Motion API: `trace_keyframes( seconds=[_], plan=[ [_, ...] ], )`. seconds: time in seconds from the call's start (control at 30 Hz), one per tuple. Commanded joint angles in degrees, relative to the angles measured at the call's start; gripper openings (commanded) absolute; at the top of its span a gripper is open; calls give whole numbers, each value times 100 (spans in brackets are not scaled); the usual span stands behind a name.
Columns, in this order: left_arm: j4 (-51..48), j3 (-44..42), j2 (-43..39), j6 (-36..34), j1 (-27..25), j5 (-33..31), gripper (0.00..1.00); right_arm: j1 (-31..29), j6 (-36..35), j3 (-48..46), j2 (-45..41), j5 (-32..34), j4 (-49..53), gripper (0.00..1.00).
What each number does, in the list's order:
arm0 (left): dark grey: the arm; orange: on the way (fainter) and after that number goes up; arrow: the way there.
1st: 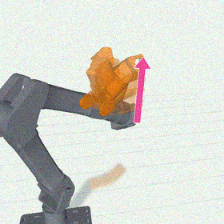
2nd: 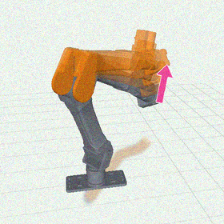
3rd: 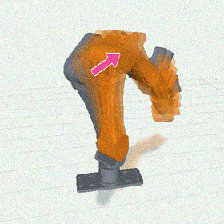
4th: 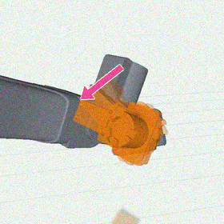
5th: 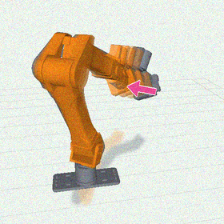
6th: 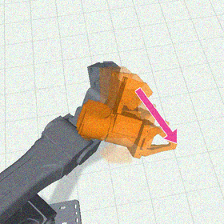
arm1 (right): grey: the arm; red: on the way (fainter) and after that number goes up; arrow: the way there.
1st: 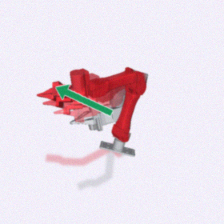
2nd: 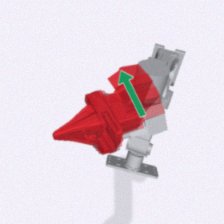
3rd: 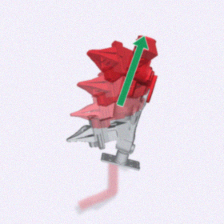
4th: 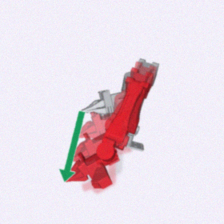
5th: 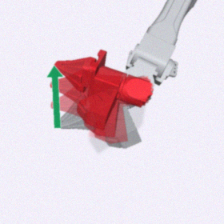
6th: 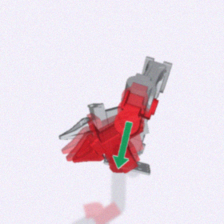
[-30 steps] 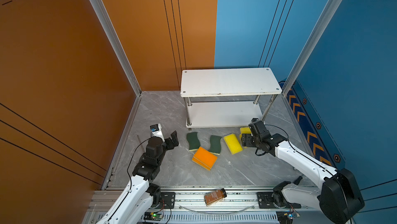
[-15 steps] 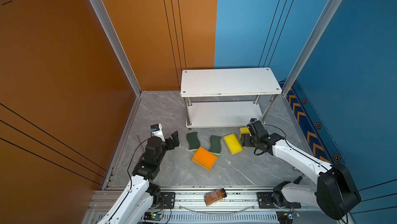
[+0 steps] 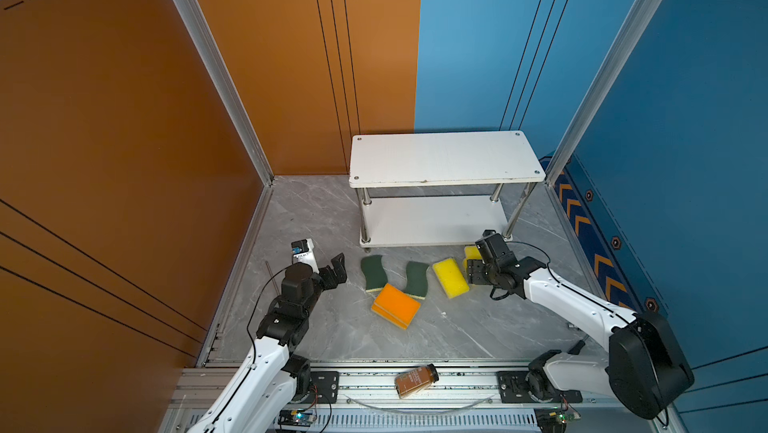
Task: Place and organize the cleaning sponges onto the shelf
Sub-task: 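Lower the right gripper over the yellow sponge nearest the shelf and grasp it, then lift the yellow sponge with the right gripper toward the lower shelf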
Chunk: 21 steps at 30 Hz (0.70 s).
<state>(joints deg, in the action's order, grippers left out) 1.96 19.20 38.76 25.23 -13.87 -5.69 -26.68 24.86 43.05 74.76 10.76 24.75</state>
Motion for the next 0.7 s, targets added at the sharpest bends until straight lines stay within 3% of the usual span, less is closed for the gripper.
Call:
trace_keyframes(
  seconds=[0.0,0.67],
  plan=[
    [86,-22,8,61,51,119,98,-48,-89,-75,99,215,-45,79],
    [68,-49,13,78,99,143,98,-60,-78,-128,-46,297,-102,56]
  ],
)
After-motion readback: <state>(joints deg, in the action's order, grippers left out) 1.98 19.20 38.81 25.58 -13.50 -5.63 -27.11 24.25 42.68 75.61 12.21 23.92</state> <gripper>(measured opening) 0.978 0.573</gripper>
